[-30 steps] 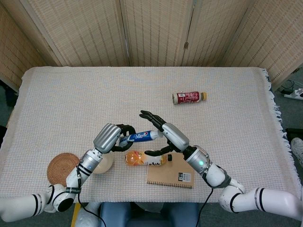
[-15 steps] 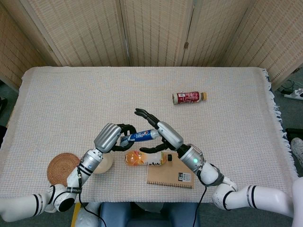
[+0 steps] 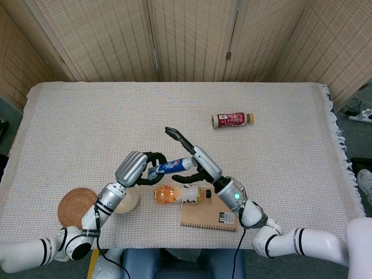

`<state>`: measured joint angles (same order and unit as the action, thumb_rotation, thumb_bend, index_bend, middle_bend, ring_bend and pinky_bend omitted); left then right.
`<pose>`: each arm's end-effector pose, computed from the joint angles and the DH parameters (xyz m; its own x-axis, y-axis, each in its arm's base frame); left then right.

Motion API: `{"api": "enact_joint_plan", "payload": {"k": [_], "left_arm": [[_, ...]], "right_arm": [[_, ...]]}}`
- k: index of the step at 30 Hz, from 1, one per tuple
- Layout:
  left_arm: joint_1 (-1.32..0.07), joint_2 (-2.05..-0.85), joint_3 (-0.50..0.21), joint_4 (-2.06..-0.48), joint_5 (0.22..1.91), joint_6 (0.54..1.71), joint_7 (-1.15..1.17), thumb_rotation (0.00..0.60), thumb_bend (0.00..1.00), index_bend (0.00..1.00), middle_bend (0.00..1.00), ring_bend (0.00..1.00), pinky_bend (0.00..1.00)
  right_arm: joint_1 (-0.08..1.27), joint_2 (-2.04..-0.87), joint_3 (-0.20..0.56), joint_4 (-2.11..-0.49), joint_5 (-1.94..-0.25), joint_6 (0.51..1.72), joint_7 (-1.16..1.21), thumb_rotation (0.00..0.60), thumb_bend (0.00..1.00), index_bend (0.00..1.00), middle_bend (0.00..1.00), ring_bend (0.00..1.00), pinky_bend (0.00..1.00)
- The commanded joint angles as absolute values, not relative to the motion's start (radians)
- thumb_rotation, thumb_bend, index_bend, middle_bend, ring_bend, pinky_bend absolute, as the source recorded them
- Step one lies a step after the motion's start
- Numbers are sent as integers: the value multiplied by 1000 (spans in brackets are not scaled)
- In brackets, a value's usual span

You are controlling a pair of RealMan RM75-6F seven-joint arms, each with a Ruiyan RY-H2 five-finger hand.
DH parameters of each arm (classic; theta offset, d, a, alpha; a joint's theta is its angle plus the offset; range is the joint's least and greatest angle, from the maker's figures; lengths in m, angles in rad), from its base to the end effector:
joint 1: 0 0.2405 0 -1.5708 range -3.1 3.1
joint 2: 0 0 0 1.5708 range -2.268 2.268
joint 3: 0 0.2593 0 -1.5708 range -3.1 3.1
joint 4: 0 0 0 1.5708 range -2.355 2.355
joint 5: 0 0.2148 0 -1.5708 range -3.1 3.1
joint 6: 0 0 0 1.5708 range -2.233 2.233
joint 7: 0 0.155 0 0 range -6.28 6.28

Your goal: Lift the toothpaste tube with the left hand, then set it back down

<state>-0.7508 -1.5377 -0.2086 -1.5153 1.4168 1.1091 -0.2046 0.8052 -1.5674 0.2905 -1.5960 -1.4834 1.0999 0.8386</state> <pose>-0.0911 0.3484 0.0027 0.0044 0.2788 0.9603 0.8492 -0.5082 0.1436 -0.0296 -0.3390 0.0074 -0.4956 -0.6055 0.6227 -0.5635 -0.3214 -0.7610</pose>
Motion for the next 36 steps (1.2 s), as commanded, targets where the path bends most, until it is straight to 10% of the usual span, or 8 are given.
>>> {"api": "enact_joint_plan", "payload": {"k": [1, 24, 36], "left_arm": [[-750, -1537, -211, -1516, 1415, 1108, -216, 600, 858, 747, 747, 675, 734], [-742, -1548, -186, -1444, 1453, 1121, -248, 600, 858, 746, 747, 670, 734], [-787, -1555, -169, -1325, 1259, 907, 13, 600, 832, 678, 724, 586, 617]], "right_arm": [[808, -1572, 291, -1592, -1483, 1100, 848, 277, 137, 0, 0, 0, 0], [769, -1508, 292, -1608, -1504, 1170, 901, 275, 138, 0, 0, 0, 0], [710, -1368, 263, -1659, -1519, 1200, 812, 274, 137, 0, 0, 0, 0]]}}
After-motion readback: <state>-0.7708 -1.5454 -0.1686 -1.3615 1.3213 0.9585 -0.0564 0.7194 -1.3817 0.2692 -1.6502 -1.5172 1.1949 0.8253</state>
